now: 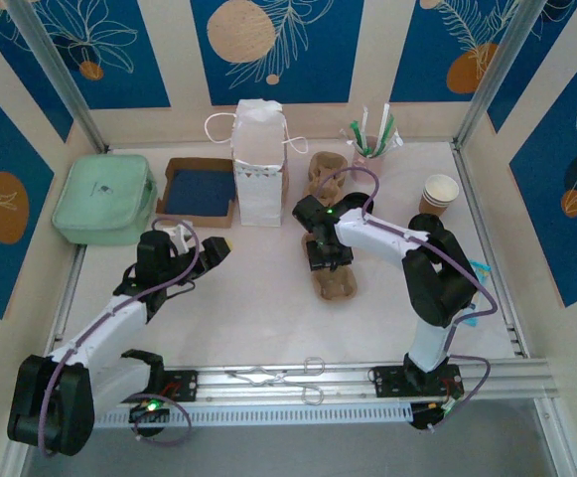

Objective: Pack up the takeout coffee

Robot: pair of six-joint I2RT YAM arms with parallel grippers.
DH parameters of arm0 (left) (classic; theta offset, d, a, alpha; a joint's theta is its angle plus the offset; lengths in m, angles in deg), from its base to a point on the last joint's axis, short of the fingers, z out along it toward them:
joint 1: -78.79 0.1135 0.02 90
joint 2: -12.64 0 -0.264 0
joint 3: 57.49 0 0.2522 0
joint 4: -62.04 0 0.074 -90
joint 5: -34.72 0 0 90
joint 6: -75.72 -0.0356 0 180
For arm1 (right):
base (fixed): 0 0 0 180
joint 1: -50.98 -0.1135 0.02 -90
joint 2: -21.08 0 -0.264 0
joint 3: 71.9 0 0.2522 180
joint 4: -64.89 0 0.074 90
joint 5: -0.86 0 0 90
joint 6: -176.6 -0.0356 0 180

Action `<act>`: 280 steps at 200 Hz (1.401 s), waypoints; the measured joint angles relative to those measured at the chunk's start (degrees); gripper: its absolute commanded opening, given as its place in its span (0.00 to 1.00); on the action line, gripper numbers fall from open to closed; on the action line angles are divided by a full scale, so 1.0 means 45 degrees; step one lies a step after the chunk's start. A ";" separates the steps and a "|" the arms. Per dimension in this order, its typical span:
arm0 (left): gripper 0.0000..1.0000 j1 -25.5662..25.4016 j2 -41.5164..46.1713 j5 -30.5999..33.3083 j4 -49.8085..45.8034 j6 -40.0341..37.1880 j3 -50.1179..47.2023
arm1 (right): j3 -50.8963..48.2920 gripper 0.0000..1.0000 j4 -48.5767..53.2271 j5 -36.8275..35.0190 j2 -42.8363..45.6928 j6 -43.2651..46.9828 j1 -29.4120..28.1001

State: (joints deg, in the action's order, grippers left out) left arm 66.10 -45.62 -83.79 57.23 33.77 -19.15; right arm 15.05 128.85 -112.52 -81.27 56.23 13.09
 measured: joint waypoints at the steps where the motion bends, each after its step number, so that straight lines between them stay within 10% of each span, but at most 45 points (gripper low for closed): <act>1: 0.85 0.0000 0.0000 0.0000 0.0000 -0.0005 0.0000 | 0.0000 0.52 0.0000 0.0005 0.0000 0.0000 0.0005; 280: 0.85 0.0010 0.0010 0.0000 -0.0034 -0.0019 0.0005 | -0.0573 0.31 -0.0199 0.0384 0.0355 0.0000 0.0257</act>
State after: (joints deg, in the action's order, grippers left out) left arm 66.15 -45.57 -83.79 57.07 33.68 -19.13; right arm 12.47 127.95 -110.79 -79.67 56.23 14.25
